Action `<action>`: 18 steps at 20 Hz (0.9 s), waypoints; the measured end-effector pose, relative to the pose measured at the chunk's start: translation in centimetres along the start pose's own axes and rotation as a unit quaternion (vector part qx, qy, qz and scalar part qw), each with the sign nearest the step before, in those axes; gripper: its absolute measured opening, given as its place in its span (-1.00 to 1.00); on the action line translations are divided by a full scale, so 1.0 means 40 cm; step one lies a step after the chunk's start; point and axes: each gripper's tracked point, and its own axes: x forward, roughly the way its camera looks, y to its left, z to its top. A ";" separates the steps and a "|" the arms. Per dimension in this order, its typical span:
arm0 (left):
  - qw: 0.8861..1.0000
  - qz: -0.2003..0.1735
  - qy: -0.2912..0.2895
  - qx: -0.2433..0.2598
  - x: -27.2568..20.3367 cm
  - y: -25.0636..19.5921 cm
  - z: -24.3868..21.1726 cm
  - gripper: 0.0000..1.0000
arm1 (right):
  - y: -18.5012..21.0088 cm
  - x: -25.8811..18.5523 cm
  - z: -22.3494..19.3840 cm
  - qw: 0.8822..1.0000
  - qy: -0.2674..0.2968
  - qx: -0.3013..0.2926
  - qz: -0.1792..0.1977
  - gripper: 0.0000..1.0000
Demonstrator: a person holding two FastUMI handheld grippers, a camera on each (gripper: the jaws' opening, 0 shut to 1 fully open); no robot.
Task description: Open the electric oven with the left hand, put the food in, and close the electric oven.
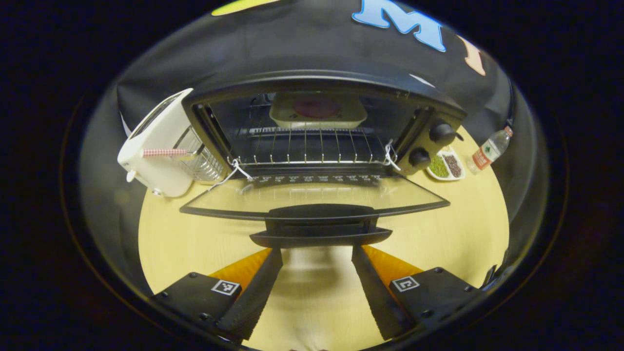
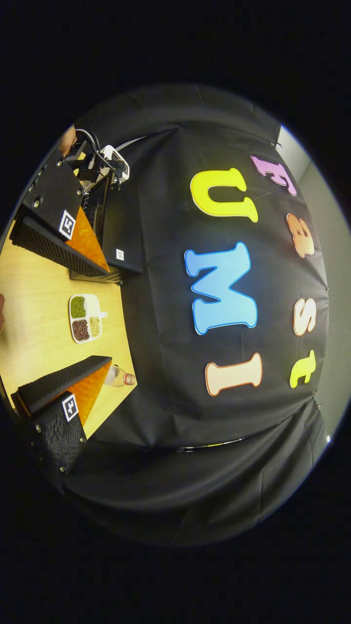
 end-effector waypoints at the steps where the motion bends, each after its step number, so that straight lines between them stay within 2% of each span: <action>1: 1.000 0.000 -0.002 -0.006 -0.002 0.002 0.006 1.00 | 0.000 -0.002 0.002 1.000 0.000 0.001 0.001 0.98; 2: 1.000 0.003 -0.006 -0.010 -0.004 0.006 0.016 0.95 | -0.001 -0.002 0.002 1.000 0.000 0.003 0.001 0.98; 9: 0.997 0.022 -0.064 -0.024 -0.060 0.028 0.089 0.95 | -0.024 0.003 0.001 1.000 0.002 0.005 0.006 0.98; 13: 0.991 0.021 -0.127 -0.020 -0.133 0.008 0.159 1.00 | -0.014 0.010 0.013 1.000 -0.002 -0.011 0.023 0.98; 16: 0.978 0.017 -0.206 -0.012 -0.257 -0.026 0.221 0.96 | 0.006 0.005 0.049 0.999 -0.020 -0.027 0.038 0.98; 17: 0.971 0.012 -0.240 -0.012 -0.321 -0.047 0.246 1.00 | 0.015 0.000 0.068 0.998 -0.029 -0.031 0.043 0.98; 18: 0.961 0.010 -0.274 -0.015 -0.388 -0.058 0.274 0.95 | 0.025 -0.005 0.087 0.998 -0.039 -0.034 0.048 0.98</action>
